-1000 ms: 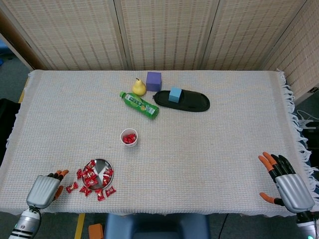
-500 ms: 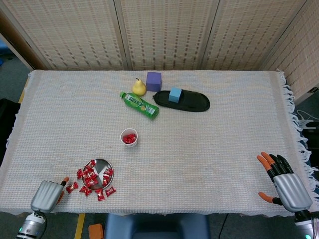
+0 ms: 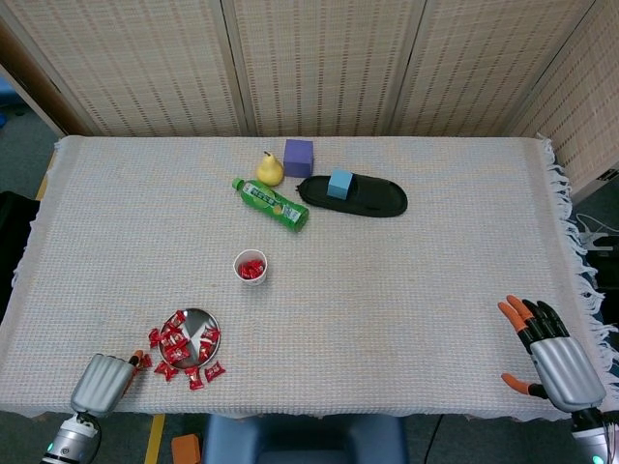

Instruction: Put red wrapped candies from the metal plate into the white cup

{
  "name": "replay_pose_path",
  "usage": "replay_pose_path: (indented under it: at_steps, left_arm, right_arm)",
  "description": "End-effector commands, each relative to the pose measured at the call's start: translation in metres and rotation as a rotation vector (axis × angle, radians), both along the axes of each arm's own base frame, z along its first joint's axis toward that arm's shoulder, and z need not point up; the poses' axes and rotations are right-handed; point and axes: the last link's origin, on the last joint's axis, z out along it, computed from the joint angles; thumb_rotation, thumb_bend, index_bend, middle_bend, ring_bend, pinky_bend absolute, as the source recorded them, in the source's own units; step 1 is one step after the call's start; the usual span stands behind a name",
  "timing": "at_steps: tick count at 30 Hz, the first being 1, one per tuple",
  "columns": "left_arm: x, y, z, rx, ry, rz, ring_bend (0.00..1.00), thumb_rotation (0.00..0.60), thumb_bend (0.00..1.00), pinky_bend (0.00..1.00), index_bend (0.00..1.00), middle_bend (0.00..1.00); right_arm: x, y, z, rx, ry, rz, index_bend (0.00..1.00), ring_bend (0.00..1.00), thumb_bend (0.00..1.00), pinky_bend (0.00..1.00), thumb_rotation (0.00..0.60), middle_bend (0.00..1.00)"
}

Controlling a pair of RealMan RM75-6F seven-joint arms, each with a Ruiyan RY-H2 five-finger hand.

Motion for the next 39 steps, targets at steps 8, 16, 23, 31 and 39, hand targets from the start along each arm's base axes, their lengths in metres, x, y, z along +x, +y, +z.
replay_pose_path:
  at_steps: [8, 16, 23, 31, 39]
  left_arm:
    - [0.002, 0.006, -0.008, 0.011, 0.044, -0.039, 0.81, 0.600, 0.40, 1.00, 0.36, 0.87]
    - [0.006, 0.004, -0.014, -0.017, 0.043, -0.044, 0.81, 0.600, 0.40, 1.00, 0.35, 0.87]
    - [0.007, 0.007, -0.017, -0.016, 0.041, -0.040, 0.82, 0.600, 0.40, 1.00, 0.43, 0.87]
    - [0.009, 0.008, -0.016, 0.010, 0.015, -0.051, 0.83, 0.600, 0.39, 1.00, 0.55, 0.89]
    - [0.006, 0.012, -0.006, 0.045, -0.004, -0.037, 0.83, 0.600, 0.40, 1.00, 0.55, 0.89]
  right_arm:
    - [0.000, 0.000, 0.000, 0.001, 0.002, -0.005, 0.00, 0.00, 0.00, 0.00, 0.600, 0.00]
    - [-0.001, 0.000, 0.000, 0.001, 0.001, -0.008, 0.00, 0.00, 0.00, 0.00, 0.600, 0.00]
    - [0.000, 0.001, 0.000, 0.003, 0.001, -0.006, 0.00, 0.00, 0.00, 0.00, 0.600, 0.00]
    - [0.000, 0.000, -0.001, 0.006, 0.002, -0.008, 0.00, 0.00, 0.00, 0.00, 0.600, 0.00]
    - [-0.001, 0.000, -0.001, 0.005, 0.004, -0.012, 0.00, 0.00, 0.00, 0.00, 0.600, 0.00]
